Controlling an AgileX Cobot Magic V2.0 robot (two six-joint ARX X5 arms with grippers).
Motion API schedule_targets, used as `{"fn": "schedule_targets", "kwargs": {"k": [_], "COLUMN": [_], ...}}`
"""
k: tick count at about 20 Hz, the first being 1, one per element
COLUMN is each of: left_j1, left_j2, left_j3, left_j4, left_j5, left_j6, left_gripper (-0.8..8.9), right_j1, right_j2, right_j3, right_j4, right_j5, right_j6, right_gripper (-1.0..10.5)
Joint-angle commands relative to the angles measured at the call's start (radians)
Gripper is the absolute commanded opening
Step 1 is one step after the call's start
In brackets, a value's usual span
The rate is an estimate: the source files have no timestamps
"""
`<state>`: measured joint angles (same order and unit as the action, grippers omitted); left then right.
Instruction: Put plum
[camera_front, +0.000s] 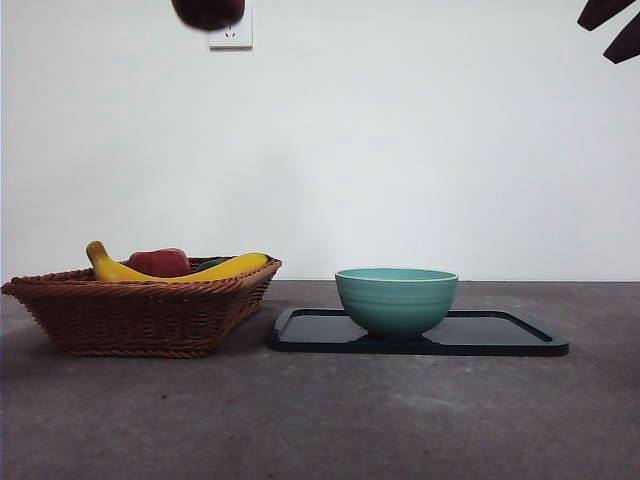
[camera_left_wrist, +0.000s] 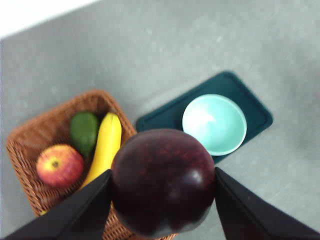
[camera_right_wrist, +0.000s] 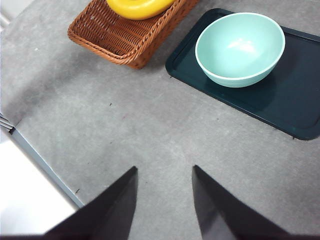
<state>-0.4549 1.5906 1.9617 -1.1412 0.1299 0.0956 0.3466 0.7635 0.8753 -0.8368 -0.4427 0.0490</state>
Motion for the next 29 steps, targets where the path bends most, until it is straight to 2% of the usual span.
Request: {"fn": "schedule_targets", "kwargs": {"k": [1,5,10,17,20,29], "left_j1": [0.006,0.047,0.101,0.121,0.123,0.123], "left_j2": [-0.019,-0.075,-0.076,-0.072,-0.064,0.02], "left_j3": [-0.092,-0.347,-0.583,-0.862,-0.924,-0.938], "left_j4": [0.07,0.274,0.472,0.724,0.775,0.811], "left_j5": [0.002,0.002,0.002,0.0,-0.037,-0.037], "left_j6": [0.006,-0.006,-0.006,0.017,0.023,0.027], "left_gripper": [2.67,2.67,2.67,2.67,2.67,2.79], "right_j1": [0.005,0.005,0.005,0.005,0.005,0.005], "right_j2": [0.004,0.004,0.004,0.005,0.005,0.005], "right_j3": [0.006,0.006,0.006,0.006,0.006,0.006], "right_j4": [0.0,-0.002,-0.002,-0.002,-0.002,-0.002], "right_j5": [-0.003,-0.003,-0.003,-0.003,-0.003,-0.003], "right_j6": [0.0,0.0,0.0,0.0,0.0,0.003], "right_gripper": [1.7,1.7,1.7,1.7,1.7,1.7]}}
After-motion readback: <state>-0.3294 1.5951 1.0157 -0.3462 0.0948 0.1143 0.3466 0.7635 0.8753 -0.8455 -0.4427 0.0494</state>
